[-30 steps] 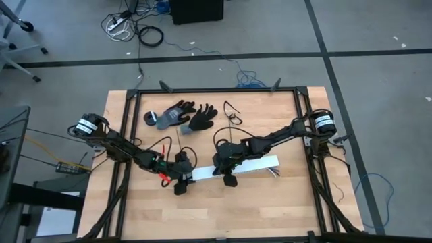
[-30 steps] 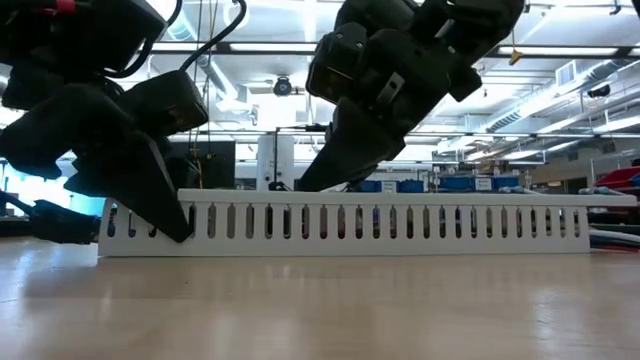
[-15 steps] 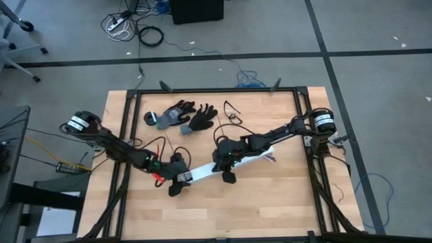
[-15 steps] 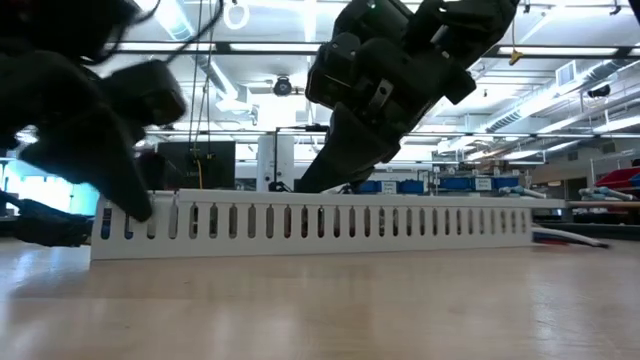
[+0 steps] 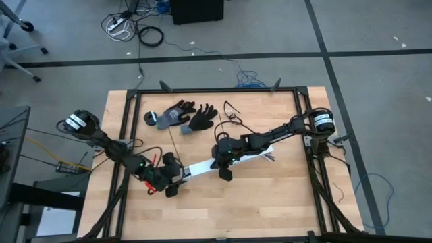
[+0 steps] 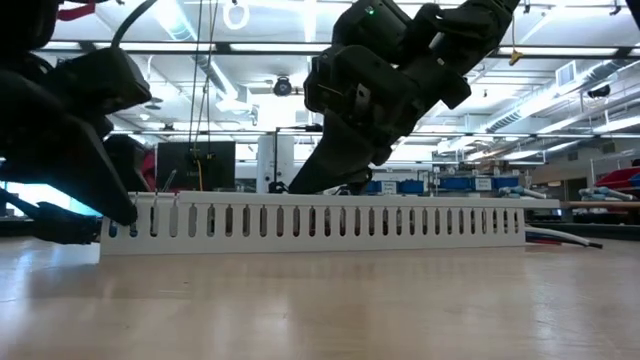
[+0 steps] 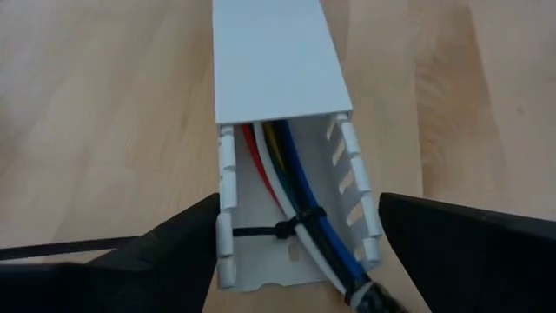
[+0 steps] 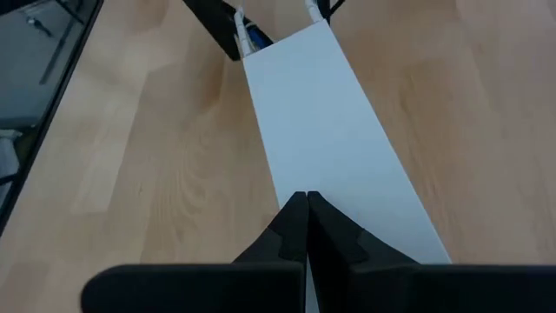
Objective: Ziptie cables
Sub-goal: Close the white cable duct
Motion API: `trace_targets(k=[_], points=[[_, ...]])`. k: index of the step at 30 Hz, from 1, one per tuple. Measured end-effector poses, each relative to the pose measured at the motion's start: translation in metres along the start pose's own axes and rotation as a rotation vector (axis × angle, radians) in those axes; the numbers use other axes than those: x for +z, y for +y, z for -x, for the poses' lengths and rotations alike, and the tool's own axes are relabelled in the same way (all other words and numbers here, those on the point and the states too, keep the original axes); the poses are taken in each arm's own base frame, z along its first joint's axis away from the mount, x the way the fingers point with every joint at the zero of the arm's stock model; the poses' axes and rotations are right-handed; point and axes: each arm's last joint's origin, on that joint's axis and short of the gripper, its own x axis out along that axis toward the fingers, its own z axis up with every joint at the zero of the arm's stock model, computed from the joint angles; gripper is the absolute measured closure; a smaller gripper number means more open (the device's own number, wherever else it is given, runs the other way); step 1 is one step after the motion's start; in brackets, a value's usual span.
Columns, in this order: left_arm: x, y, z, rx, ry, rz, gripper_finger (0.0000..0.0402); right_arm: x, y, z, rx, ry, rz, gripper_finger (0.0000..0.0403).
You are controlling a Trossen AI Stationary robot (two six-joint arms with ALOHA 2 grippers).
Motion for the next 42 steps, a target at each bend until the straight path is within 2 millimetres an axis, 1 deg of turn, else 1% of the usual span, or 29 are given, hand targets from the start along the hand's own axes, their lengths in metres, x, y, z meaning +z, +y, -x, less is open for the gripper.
trace_targets(k=[7,12,22,25,29,31,36,39,42], points=[[-0.005,-0.003,-0.013,0.039,-0.015,0.003,0.0104,0.002,0.004,-0.001,-0.024,-0.040,-0.030,0.0403],[-0.005,-0.003,-0.017,0.072,-0.040,0.011,0.0105,0.002,0.009,-0.002,-0.023,-0.053,-0.003,0.0403],[-0.005,-0.002,-0.018,0.084,-0.041,0.009,0.0150,0.010,0.013,-0.002,-0.041,-0.159,0.143,0.0403],[-0.006,-0.001,-0.018,0.086,-0.040,0.008,0.0157,0.014,0.017,0.001,-0.072,-0.192,0.199,0.0403],[-0.006,-0.001,-0.018,0.086,-0.038,0.008,0.0158,0.024,0.024,0.015,-0.074,-0.235,0.236,0.0403],[-0.006,-0.001,-0.018,0.086,-0.036,0.006,0.0159,0.023,0.025,0.019,-0.070,-0.204,0.234,0.0403],[-0.006,-0.001,-0.018,0.086,-0.035,0.006,0.0159,0.009,0.021,0.018,-0.088,-0.050,0.212,0.0402],[-0.006,-0.001,-0.018,0.086,-0.033,0.002,0.0159,0.005,0.018,0.013,-0.105,-0.034,0.201,0.0402],[-0.006,-0.001,-0.018,0.088,-0.032,-0.010,0.0159,0.004,0.014,0.003,-0.074,-0.062,0.201,0.0402]])
